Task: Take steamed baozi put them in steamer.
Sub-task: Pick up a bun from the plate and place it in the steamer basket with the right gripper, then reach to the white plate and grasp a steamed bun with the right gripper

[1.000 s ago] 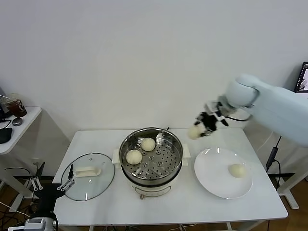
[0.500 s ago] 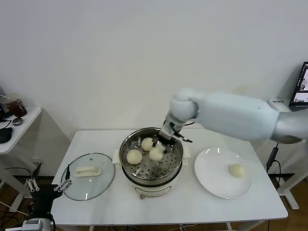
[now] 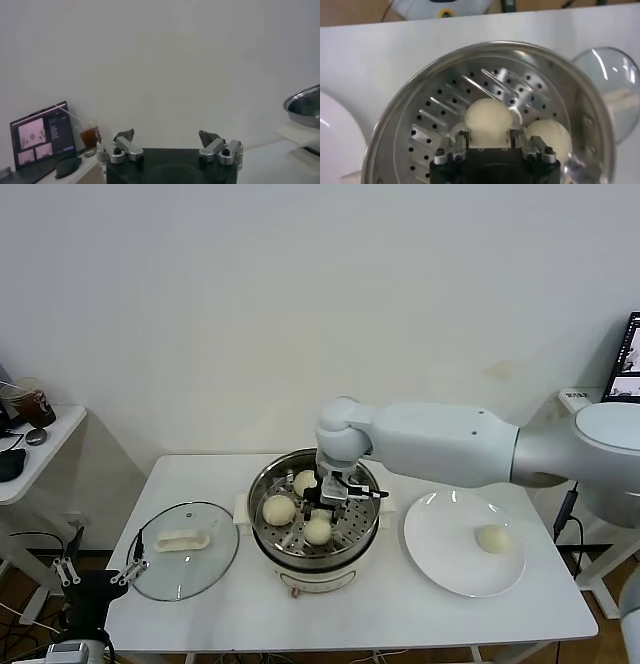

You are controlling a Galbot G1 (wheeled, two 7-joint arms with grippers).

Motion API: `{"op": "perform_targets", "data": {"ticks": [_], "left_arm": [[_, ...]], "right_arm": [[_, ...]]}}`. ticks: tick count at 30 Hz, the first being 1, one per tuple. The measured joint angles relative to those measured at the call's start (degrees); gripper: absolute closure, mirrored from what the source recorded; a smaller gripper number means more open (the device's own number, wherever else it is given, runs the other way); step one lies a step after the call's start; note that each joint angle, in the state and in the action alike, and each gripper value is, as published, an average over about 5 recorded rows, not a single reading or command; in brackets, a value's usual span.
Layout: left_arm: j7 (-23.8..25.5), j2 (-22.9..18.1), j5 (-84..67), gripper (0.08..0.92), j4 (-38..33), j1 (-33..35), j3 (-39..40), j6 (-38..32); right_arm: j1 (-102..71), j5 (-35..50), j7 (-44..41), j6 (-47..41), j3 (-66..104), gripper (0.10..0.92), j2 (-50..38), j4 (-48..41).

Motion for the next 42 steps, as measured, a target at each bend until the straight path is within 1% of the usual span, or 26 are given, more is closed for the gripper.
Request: {"op": "perform_targets", "data": {"ticks": [3, 6, 13, 17, 21, 24, 31, 36, 42], "left_arm": [[-0.02, 0.00, -0.01, 0.177, 0.05, 0.03, -0.02, -0.08], [-0.02, -0.07, 0.00, 0.177, 0.08, 0.04, 0.01, -0.15], [-0.06, 0.02, 0.05, 0.177, 0.24, 0.17, 0.02, -0.44], [-0.05, 0.32, -0.03, 0.177, 0.17, -0.02, -0.11, -0.44], [-0.04, 0.59, -0.20, 0.177, 0.16, -0.26, -0.18, -0.43], [-0.03, 0.76, -0.28, 0.177, 0.16, -0.43, -0.17, -0.46], [0.02, 1.35, -0.32, 0.177, -0.12, -0.70, 0.25, -0.70], [0.17, 1.75, -0.21, 0.177, -0.32, -1.03, 0.85, -0.60], [0.28, 1.99, 0.08, 0.177, -0.07, -1.30, 1.41, -0.38]], "right_arm": [[-0.25, -0.60, 0.10, 1.29, -0.27, 0.508, 0.13, -0.03], [-0.63, -1.27, 0.49, 2.23, -0.22, 0.469, 0.20, -0.30], [-0.24, -1.61, 1.51, 3.27, 0.54, 0.276, -0.15, -0.69], [1.45, -0.06, 1.48, 2.98, 1.30, 0.211, -1.11, -0.26], [3.89, 2.73, 0.99, 1.20, 2.02, 0.203, -3.22, 0.62], [6.00, 5.36, 0.31, -1.85, 2.44, 0.203, -5.97, 1.51], [8.64, 10.21, -1.65, -15.06, 2.82, 0.203, -15.71, 4.23], [7.83, 10.09, -3.63, -24.46, 3.71, 0.203, -24.11, 5.01], [2.02, 7.03, -4.99, -30.82, 7.62, 0.203, -32.81, 3.77]]}}
